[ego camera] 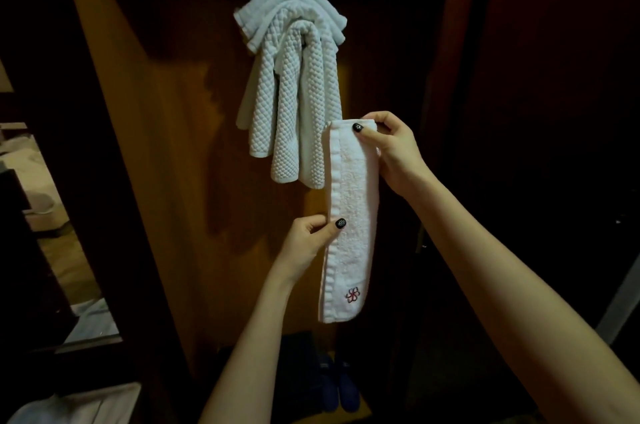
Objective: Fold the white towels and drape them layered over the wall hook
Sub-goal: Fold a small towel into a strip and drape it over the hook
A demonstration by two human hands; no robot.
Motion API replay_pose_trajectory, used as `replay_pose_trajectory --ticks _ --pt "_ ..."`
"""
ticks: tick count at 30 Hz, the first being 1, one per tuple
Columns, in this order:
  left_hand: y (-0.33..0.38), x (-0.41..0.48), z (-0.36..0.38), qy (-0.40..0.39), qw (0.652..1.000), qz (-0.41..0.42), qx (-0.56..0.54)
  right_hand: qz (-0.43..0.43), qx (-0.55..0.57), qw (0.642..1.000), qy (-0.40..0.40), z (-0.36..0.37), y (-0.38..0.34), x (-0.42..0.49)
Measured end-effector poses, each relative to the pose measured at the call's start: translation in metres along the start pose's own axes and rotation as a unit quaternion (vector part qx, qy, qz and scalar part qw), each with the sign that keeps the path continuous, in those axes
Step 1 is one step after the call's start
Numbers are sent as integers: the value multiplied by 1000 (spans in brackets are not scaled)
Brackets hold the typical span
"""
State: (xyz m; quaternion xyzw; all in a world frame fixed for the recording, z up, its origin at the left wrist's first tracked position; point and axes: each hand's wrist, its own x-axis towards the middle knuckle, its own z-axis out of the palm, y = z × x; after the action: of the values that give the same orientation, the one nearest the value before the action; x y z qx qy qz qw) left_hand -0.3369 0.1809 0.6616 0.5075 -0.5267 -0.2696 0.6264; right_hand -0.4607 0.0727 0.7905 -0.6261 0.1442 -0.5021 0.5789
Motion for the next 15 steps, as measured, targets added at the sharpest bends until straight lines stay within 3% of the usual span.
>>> replay_pose_trajectory --ticks 4,15 --pt "1 -3 -1 17 999 14 28 3 -15 1000 10 -10 1 2" --pt "-30 -19 4 11 996 -17 87 -2 -31 990 136 -27 18 1"
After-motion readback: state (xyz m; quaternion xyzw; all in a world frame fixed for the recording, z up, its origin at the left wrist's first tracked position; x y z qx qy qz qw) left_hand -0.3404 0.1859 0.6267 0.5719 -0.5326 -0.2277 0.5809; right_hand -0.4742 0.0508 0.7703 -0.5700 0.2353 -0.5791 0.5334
